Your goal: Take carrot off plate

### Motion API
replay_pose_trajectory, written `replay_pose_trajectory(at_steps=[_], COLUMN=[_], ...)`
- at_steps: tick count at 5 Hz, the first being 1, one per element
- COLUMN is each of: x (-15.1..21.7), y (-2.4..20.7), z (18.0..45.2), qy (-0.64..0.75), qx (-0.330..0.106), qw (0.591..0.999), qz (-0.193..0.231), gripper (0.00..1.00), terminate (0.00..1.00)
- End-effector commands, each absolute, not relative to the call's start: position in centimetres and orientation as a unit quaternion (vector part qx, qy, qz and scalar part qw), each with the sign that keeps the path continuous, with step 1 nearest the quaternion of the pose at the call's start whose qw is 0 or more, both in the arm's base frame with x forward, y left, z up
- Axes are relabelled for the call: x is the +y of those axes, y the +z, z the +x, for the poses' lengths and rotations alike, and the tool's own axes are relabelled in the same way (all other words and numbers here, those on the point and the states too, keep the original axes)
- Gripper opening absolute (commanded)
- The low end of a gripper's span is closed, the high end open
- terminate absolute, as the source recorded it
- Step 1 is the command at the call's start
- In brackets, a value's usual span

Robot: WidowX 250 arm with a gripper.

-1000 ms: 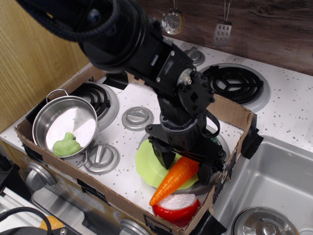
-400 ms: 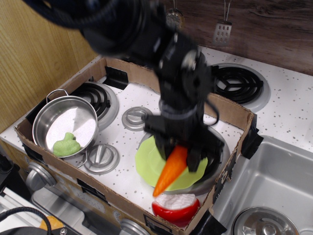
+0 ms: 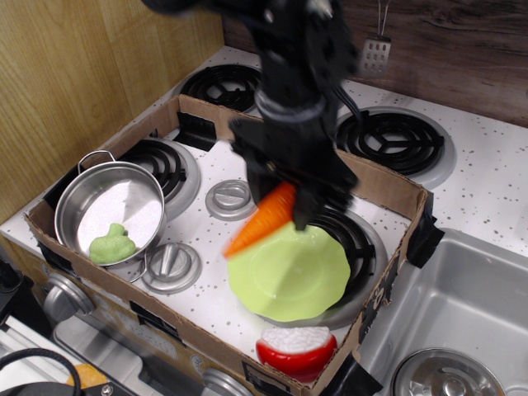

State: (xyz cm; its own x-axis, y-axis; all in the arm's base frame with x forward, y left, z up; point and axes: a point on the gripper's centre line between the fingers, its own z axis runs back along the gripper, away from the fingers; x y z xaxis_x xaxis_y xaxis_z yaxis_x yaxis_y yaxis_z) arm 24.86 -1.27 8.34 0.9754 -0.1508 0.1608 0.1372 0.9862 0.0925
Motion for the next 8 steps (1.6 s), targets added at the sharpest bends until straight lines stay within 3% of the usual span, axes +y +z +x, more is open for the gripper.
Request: replay_pose_trajectory(at_steps=[1,2,4,6,8], x=[2.1,3.4,3.7,5.7,8.8], y=[9.0,8.4,8.3,6.2,4.6], z=[30.3,31.9,33.3,33.0,33.5], qy=[-0.298,-0.388,-0.519,-0.543,-0.516], qx=[-0.083,-0.048,-0.026,-0.033,-0.033], qw=[0.95,0.92,0.854,0.839,0.855], qz=[0.032,0.011,0.023,0.027,0.034], gripper=[0.0,0.0,0.0,0.0,0.0], terminate=[0.0,0.0,0.0,0.0,0.0])
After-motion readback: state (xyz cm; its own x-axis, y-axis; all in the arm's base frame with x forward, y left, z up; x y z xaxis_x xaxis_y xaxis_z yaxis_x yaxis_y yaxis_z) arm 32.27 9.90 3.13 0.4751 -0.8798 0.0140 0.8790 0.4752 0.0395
